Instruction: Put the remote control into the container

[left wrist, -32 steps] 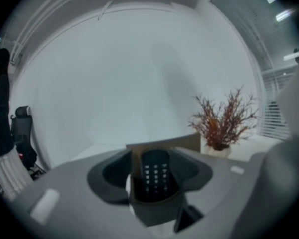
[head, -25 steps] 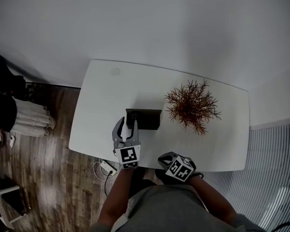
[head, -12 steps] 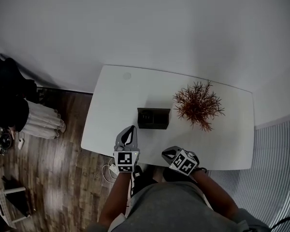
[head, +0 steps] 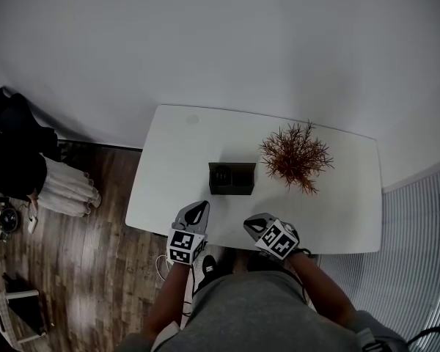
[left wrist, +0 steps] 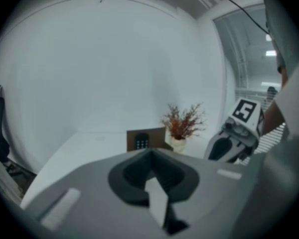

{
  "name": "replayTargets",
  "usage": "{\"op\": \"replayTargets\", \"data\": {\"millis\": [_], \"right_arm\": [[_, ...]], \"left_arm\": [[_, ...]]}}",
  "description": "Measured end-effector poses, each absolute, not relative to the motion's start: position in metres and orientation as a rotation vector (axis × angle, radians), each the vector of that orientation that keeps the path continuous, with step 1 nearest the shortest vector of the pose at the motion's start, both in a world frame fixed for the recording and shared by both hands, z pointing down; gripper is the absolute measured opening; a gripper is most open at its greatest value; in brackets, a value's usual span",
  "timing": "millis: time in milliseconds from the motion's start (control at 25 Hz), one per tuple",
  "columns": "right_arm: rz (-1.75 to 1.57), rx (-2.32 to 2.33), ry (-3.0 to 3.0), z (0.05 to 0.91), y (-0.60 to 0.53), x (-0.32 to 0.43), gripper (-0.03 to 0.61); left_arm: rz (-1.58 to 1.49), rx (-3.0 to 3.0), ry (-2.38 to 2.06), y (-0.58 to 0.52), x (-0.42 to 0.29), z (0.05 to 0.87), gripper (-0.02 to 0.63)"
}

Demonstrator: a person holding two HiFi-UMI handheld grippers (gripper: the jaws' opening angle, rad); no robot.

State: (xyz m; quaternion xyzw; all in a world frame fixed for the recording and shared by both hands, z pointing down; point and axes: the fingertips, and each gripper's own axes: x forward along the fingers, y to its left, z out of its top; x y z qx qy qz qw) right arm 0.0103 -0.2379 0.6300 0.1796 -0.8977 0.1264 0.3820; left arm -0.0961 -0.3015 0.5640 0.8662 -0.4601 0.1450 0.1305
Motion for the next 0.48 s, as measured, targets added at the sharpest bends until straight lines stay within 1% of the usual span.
{"op": "replayTargets", "data": {"millis": [240,480], "right_arm": [[0.323,0.545,-2.349,0.611,-0.251,0.004,0.018],[0.309,0.559,-2.345,0.61,-0.254,-0.002,0.017]], "left_arm": [[0.461,2.561,-1.115,-0.274,-0.072,0.568,0.001],[0.482,2.584,-1.041,-0.264,-0.065,0.567,0.0]]}}
